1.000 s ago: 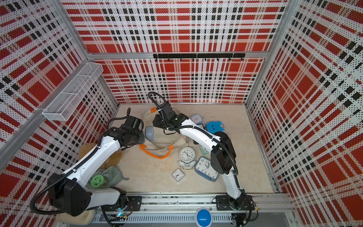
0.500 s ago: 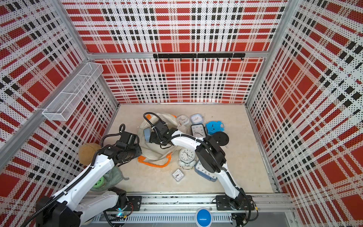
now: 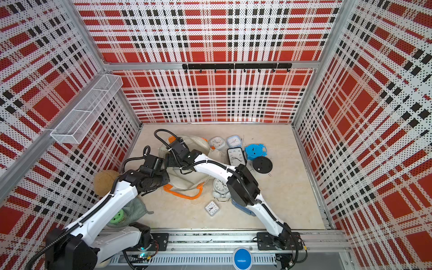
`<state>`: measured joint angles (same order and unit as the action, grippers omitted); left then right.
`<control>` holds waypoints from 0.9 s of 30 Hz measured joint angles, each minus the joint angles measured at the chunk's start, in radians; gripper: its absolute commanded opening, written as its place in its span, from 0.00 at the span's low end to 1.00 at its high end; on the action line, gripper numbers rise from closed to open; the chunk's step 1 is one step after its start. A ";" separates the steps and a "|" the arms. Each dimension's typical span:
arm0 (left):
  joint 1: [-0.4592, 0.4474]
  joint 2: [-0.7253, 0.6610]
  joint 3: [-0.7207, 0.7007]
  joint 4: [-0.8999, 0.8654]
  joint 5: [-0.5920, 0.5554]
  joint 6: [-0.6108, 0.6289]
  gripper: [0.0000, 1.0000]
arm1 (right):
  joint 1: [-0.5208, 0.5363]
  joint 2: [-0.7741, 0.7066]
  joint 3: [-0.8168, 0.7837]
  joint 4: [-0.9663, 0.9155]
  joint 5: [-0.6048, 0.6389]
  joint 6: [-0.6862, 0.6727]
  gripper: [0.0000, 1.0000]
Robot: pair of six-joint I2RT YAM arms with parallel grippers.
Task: Take the alarm clock out of the canvas bag
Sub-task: Pick up the alarm from the canvas bag.
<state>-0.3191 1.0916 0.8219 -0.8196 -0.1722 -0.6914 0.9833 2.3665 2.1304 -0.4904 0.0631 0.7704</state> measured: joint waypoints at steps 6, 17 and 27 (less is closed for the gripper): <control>0.007 -0.006 0.017 -0.019 0.001 0.016 0.24 | -0.005 0.090 0.092 -0.049 0.037 -0.021 0.73; 0.037 -0.006 0.035 -0.035 0.000 0.033 0.23 | -0.030 0.098 -0.018 -0.017 0.041 -0.021 0.55; 0.038 0.003 0.037 -0.042 -0.005 0.040 0.24 | -0.030 0.079 -0.053 0.089 0.005 -0.122 0.67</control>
<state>-0.2810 1.0946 0.8589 -0.8612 -0.1772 -0.6518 0.9535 2.4454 2.0769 -0.4019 0.0681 0.6479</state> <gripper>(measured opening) 0.235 0.633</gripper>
